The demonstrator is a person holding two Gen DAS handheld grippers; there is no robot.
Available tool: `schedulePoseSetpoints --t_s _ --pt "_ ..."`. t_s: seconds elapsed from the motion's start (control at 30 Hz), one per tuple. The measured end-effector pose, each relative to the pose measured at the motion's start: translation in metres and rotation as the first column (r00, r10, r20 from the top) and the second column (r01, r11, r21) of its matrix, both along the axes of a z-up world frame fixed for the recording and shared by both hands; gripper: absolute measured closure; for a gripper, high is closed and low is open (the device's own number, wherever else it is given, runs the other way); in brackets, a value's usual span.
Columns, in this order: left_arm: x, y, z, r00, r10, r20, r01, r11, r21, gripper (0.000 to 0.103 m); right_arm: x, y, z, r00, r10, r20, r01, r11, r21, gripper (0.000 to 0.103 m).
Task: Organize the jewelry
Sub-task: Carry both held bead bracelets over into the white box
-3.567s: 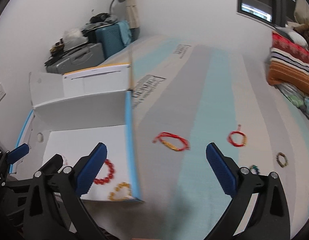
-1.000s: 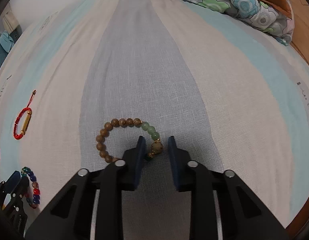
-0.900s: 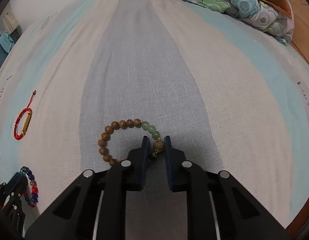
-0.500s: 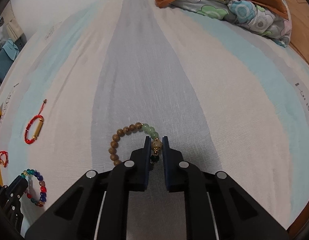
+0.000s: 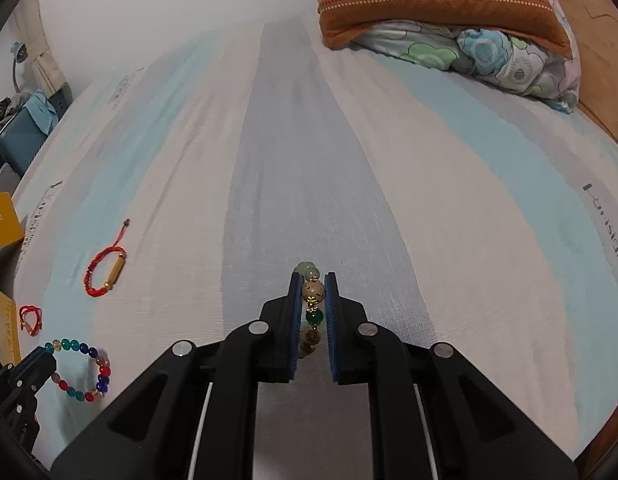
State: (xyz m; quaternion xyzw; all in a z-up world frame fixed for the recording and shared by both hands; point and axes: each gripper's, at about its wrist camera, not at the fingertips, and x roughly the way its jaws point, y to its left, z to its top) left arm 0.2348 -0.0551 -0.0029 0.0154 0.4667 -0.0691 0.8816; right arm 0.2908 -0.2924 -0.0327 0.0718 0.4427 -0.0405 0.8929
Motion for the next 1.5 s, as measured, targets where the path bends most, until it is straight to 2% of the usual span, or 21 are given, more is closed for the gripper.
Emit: schedulePoseSetpoints --t_s 0.27,0.67,0.97,1.5 --pt "-0.004 0.001 0.01 1.0 -0.001 0.018 0.001 1.0 -0.004 0.094 -0.011 0.008 0.016 0.999 0.022 0.04 -0.021 1.0 -0.005 0.092" --pt "-0.011 0.008 0.035 1.0 0.015 0.02 -0.014 1.0 -0.009 0.094 -0.021 0.019 0.036 0.998 0.035 0.052 -0.034 0.999 -0.026 0.092" --pt "-0.026 0.024 0.061 0.998 0.043 0.053 -0.043 0.999 -0.006 0.094 -0.036 0.04 0.06 0.995 0.064 0.071 -0.062 0.998 -0.032 0.092" --pt "-0.077 0.096 0.113 0.981 0.133 0.139 -0.133 0.991 -0.006 0.094 -0.071 0.139 0.117 0.973 0.187 0.133 -0.181 0.982 -0.057 0.092"
